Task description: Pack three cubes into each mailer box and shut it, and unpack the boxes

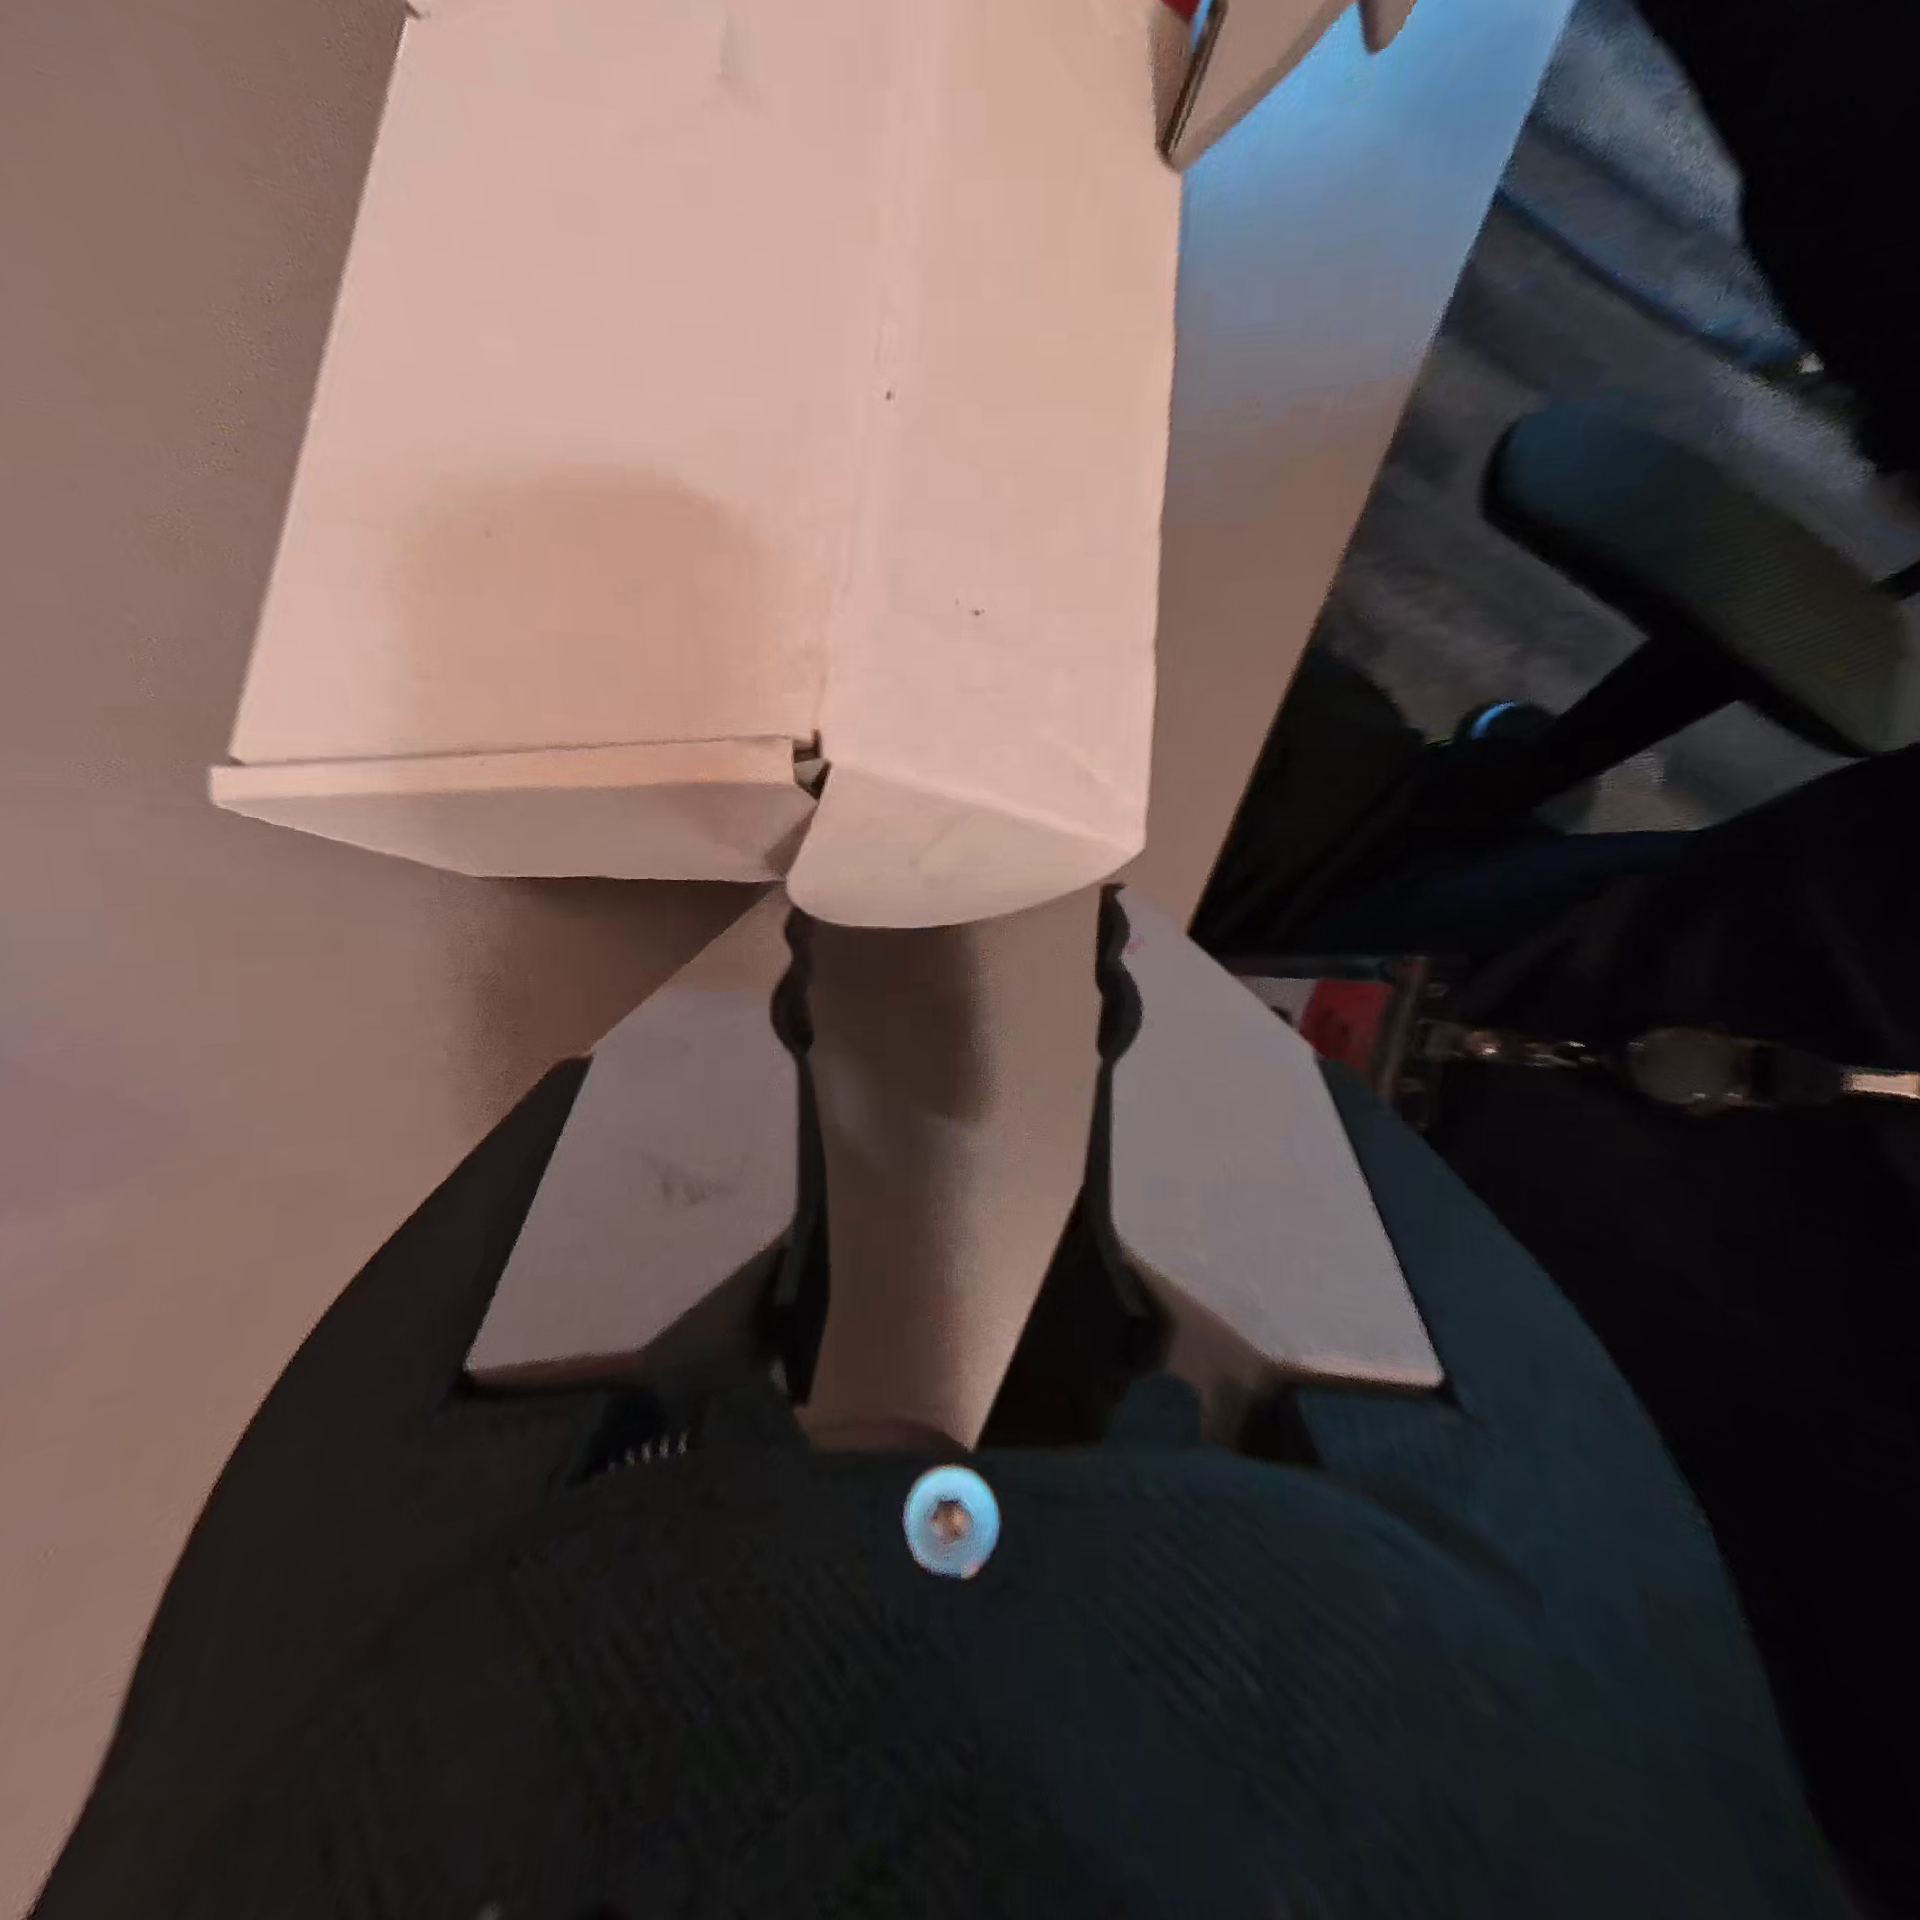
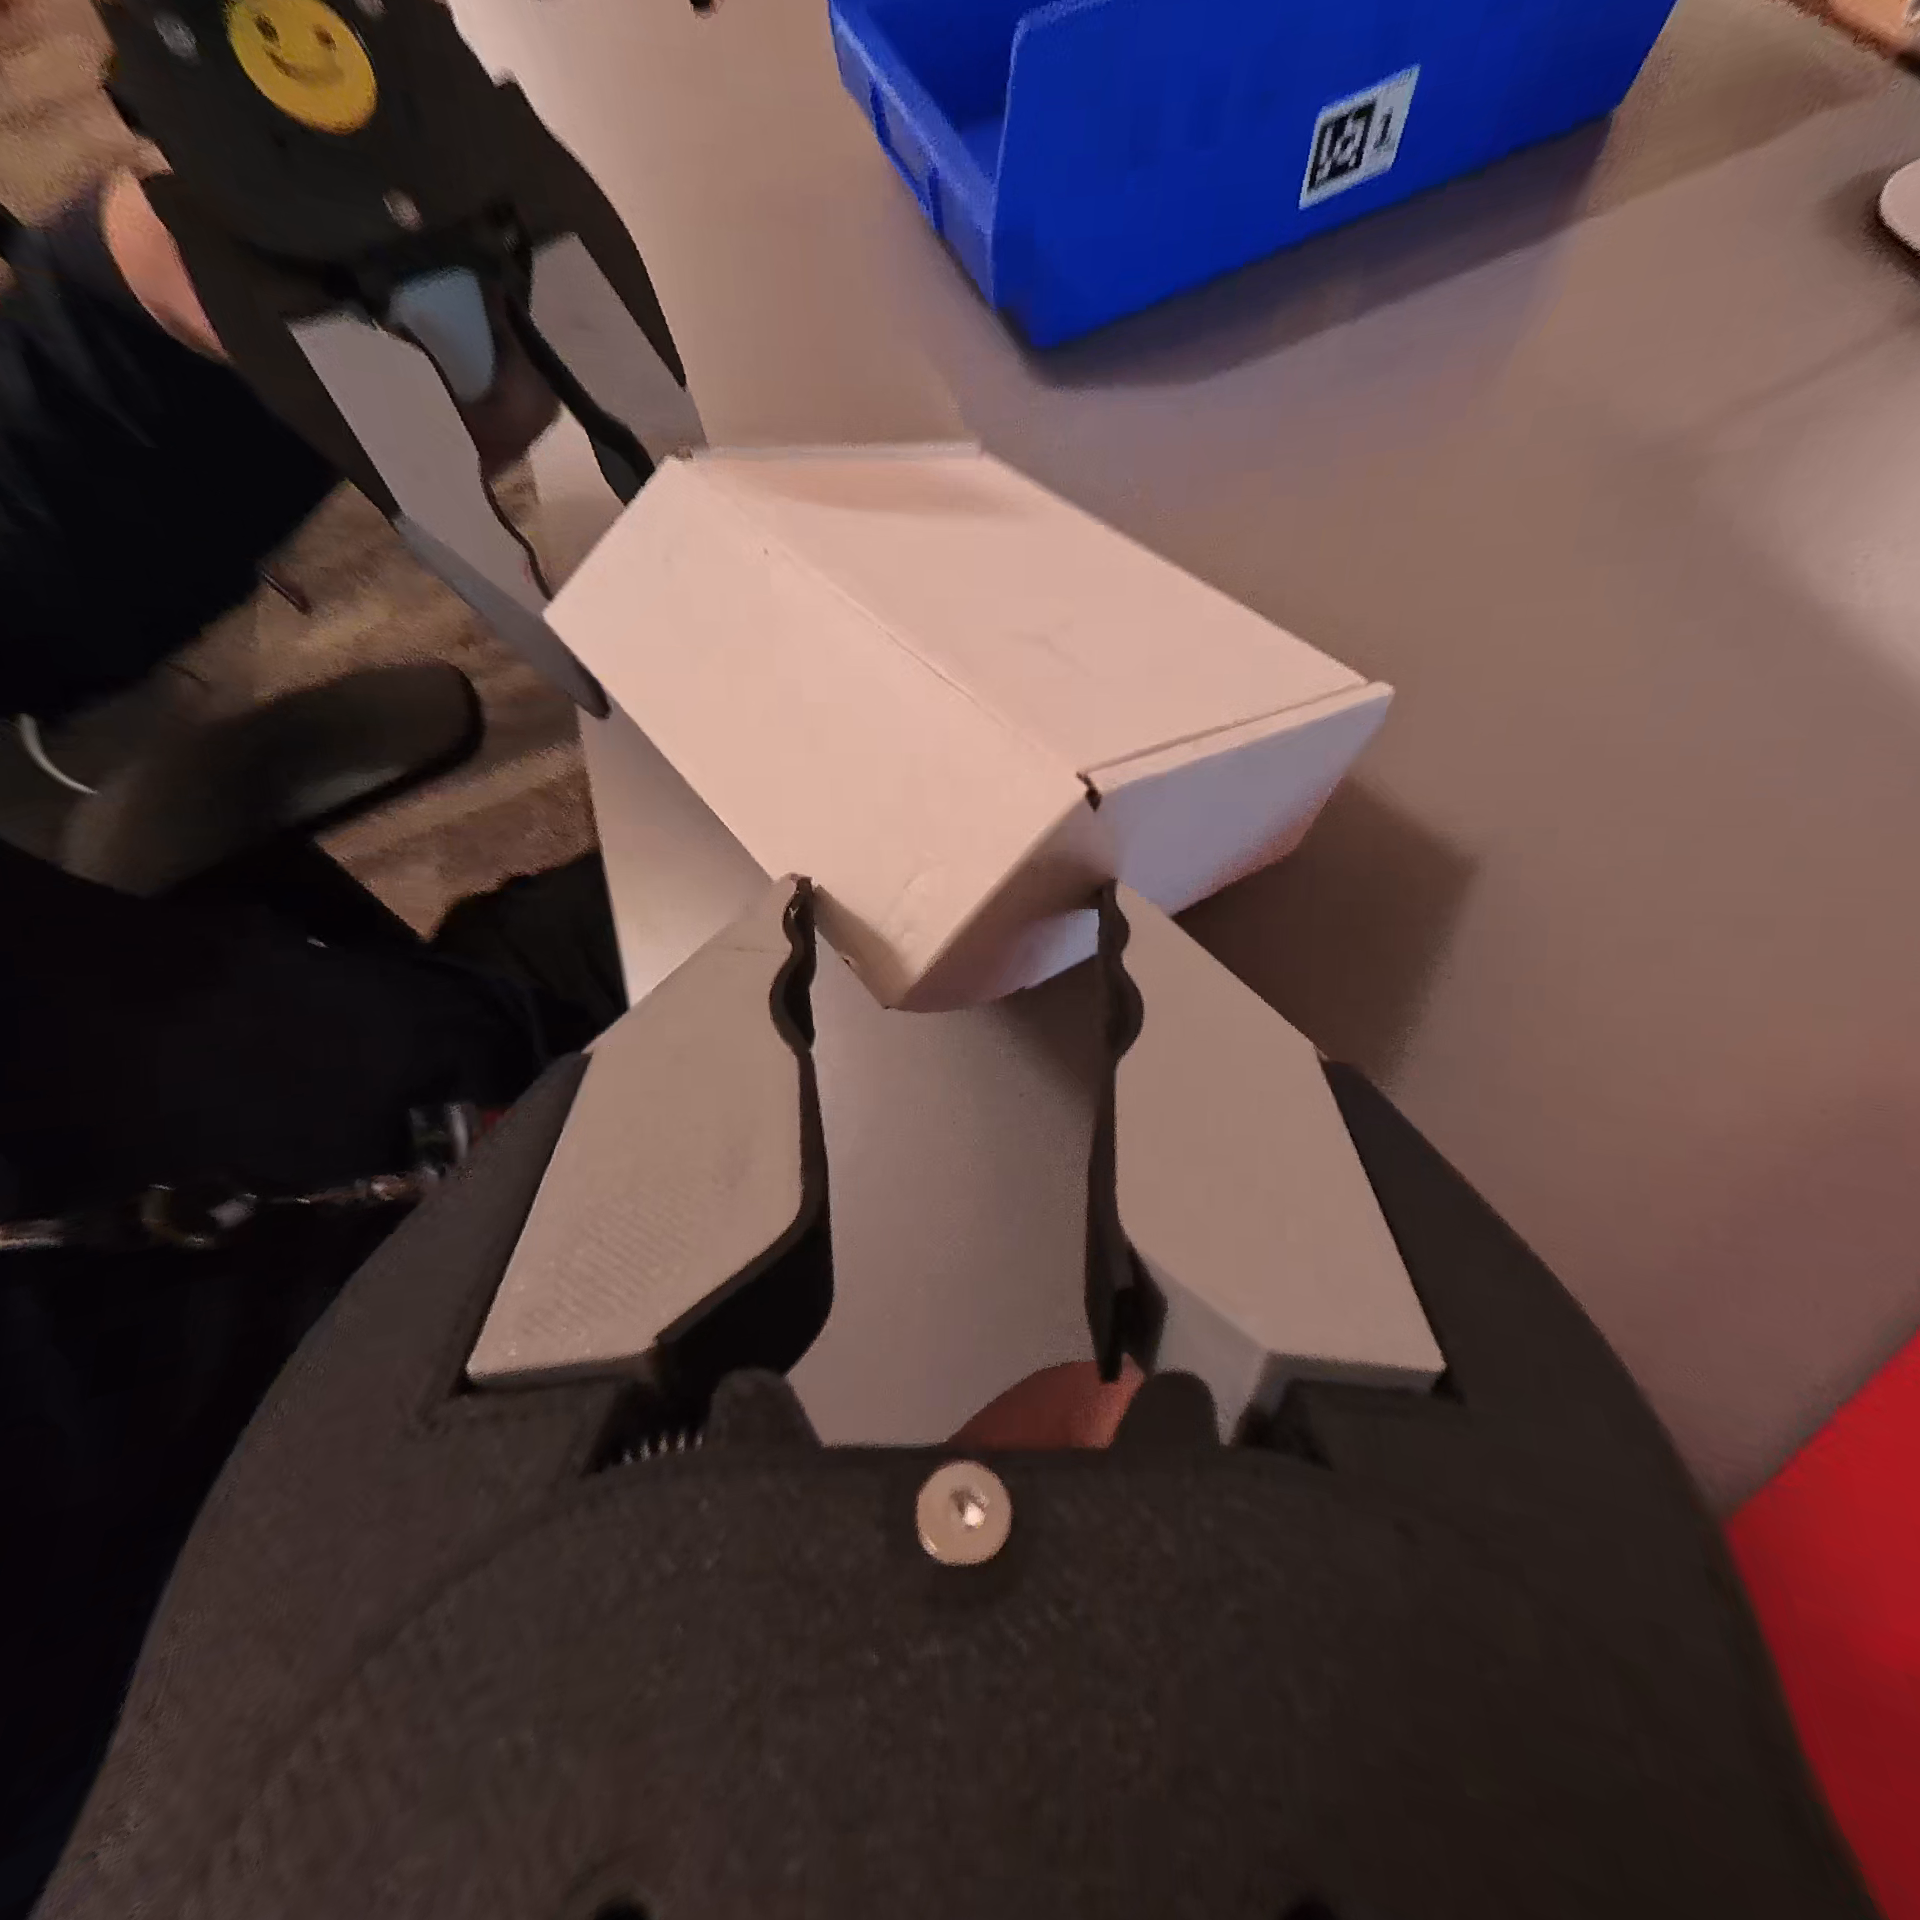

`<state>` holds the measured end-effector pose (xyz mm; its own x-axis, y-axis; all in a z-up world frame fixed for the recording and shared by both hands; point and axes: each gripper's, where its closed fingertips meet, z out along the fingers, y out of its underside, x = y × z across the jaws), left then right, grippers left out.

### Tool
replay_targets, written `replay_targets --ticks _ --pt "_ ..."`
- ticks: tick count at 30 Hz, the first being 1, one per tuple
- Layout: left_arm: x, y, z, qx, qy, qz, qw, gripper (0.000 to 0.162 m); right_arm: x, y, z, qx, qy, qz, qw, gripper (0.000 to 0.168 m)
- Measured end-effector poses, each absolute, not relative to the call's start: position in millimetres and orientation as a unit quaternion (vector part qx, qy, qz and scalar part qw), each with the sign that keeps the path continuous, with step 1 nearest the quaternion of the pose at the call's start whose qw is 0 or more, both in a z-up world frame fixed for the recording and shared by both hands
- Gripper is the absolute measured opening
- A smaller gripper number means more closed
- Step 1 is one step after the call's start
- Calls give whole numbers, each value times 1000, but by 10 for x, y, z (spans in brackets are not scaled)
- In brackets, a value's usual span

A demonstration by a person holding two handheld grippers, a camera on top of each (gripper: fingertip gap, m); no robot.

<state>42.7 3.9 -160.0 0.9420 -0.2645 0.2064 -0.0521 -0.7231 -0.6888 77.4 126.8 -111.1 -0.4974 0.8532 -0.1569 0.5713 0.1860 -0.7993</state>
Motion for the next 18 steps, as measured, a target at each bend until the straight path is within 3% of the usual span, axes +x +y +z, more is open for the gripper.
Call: replay_targets --ticks 3,10,18 --pt "433 64 -1427 -908 93 -158 376 45 757 1314 -923 -481 -746 431 161 51" --pt "298 211 -1177 -885 21 -271 378 63 680 1431 -901 -528 -739 400 122 50" --pt "32 347 -1119 -864 -34 -302 402 67 532 1492 -849 -540 -720 422 110 43"
